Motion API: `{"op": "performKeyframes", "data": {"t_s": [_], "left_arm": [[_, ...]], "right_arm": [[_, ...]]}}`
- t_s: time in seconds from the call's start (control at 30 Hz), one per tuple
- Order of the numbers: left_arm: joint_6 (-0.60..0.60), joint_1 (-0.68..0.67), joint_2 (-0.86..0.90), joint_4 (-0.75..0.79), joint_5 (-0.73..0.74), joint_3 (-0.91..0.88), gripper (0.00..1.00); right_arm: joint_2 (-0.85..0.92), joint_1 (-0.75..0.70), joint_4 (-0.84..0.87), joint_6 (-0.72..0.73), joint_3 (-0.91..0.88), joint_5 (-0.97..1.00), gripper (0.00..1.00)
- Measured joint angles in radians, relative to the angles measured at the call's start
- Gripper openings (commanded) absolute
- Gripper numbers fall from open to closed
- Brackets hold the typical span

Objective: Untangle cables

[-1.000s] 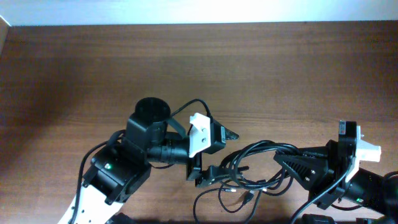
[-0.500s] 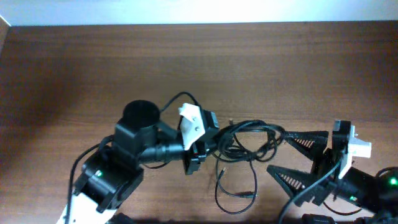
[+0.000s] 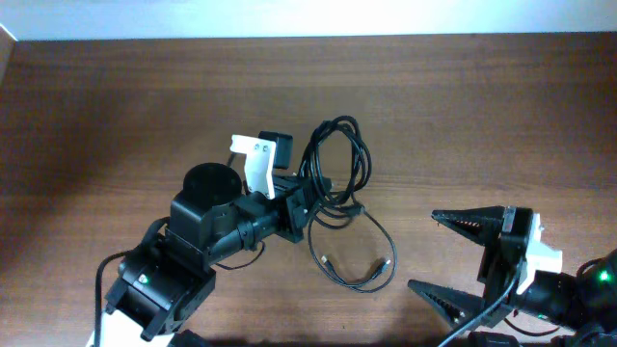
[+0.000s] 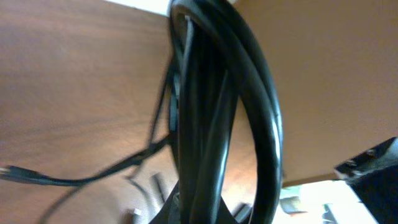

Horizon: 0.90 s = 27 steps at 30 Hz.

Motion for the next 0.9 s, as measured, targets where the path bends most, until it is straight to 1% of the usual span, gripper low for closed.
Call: {"op": "performKeyframes", "data": {"t_s": [0.07, 0.17, 0.27, 0.4, 0.47, 0.5, 0.53, 0.57, 0.6, 0.67, 0.7, 0.77, 0.87, 0.9], "left_arm": [[-0.091, -0.018, 0.000, 0.016, 0.043, 0.000, 0.00], [-0.139, -0.053, 0.000, 0.119, 0.137, -0.001, 0.00], [-0.155, -0.089, 0.000, 0.142, 0.192, -0.001, 0.00], [-0.156, -0.119, 0.006, 0.156, 0.213, -0.001, 0.00], [-0.155, -0.133, 0.039, 0.194, 0.218, -0.001, 0.00], [-0.142, -0.149, 0.060, 0.233, 0.227, -0.002, 0.00], [-0.124, -0.167, 0.079, 0.273, 0.244, -0.003, 0.00], [-0.106, -0.183, 0.095, 0.307, 0.265, -0.003, 0.00], [-0.081, -0.200, 0.111, 0.338, 0.293, -0.003, 0.00], [-0.057, -0.212, 0.128, 0.344, 0.335, -0.003, 0.00], [-0.043, -0.214, 0.137, 0.343, 0.363, -0.003, 0.00], [-0.021, -0.213, 0.144, 0.349, 0.405, -0.003, 0.00], [-0.008, -0.213, 0.144, 0.391, 0.433, -0.003, 0.00], [-0.003, -0.213, 0.144, 0.410, 0.438, -0.003, 0.00]], "right_arm": [[0.000, 0.000, 0.000, -0.085, 0.000, -0.007, 0.99], [0.000, 0.000, 0.000, -0.173, 0.000, -0.014, 0.99], [0.000, 0.000, -0.005, -0.202, 0.000, -0.010, 0.99], [0.000, 0.000, -0.033, -0.214, 0.000, -0.009, 1.00], [0.000, 0.000, -0.068, -0.216, 0.000, -0.009, 1.00], [0.000, 0.000, -0.082, -0.216, 0.000, -0.008, 0.97], [0.000, 0.000, -0.084, -0.217, 0.000, -0.006, 0.86], [0.000, 0.000, -0.085, -0.217, 0.000, -0.002, 0.79], [0.000, 0.000, -0.085, -0.220, 0.000, 0.011, 0.78], [0.000, 0.000, -0.087, -0.219, 0.000, 0.036, 0.77], [0.000, 0.000, -0.087, -0.218, 0.000, 0.054, 0.70], [0.000, 0.000, -0.087, -0.221, 0.000, 0.069, 0.64], [0.001, 0.000, -0.092, -0.219, 0.000, 0.074, 0.63], [0.001, 0.000, -0.098, -0.218, 0.000, 0.073, 0.61]]}}
